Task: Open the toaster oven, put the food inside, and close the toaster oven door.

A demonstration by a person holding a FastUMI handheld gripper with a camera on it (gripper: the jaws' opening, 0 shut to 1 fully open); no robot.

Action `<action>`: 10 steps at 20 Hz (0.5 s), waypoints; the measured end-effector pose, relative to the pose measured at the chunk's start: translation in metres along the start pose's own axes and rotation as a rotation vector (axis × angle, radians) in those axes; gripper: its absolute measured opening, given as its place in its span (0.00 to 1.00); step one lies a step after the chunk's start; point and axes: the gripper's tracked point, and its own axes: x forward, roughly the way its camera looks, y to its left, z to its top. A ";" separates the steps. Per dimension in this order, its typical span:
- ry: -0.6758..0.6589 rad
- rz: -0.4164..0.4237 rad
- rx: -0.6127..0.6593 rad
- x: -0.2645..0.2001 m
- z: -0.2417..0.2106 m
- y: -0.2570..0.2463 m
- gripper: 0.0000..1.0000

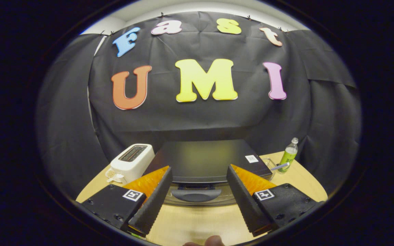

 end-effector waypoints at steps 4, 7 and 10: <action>0.065 -0.030 -0.023 0.035 -0.030 -0.008 1.00; 0.121 -0.027 -0.024 0.046 -0.054 -0.009 1.00; 0.135 -0.006 0.001 0.047 -0.064 -0.006 1.00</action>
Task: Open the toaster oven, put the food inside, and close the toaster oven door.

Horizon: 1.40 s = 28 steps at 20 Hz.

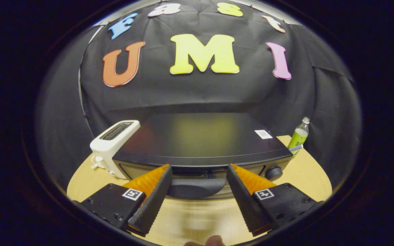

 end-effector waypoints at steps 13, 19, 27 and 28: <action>0.170 -0.012 -0.078 -0.074 -0.114 -0.001 1.00; 0.222 0.040 -0.075 -0.108 -0.123 0.001 1.00; 0.554 0.533 0.213 -0.239 -0.100 0.082 1.00; 0.601 0.573 0.274 -0.249 -0.104 0.094 1.00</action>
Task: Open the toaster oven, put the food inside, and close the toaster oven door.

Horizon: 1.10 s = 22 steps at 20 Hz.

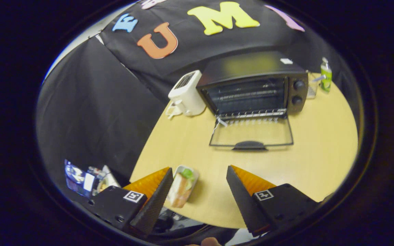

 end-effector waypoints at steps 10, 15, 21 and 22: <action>0.257 -0.033 0.182 0.074 -0.077 -0.001 0.91; 0.313 -0.041 0.235 0.095 -0.085 -0.006 0.77; 0.371 0.034 0.256 0.087 -0.082 0.021 0.35; 0.361 0.054 0.234 0.081 -0.076 0.027 0.33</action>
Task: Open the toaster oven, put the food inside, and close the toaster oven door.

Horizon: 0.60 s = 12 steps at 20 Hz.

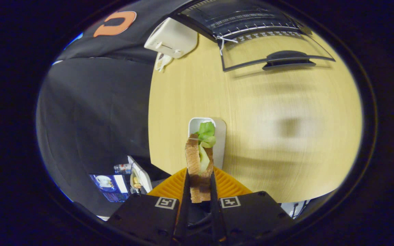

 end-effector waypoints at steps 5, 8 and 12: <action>-0.115 0.138 -0.016 -0.072 0.032 0.044 0.30; -0.287 0.172 0.025 -0.119 0.076 0.038 0.29; -0.527 0.173 0.131 -0.152 0.135 0.002 0.30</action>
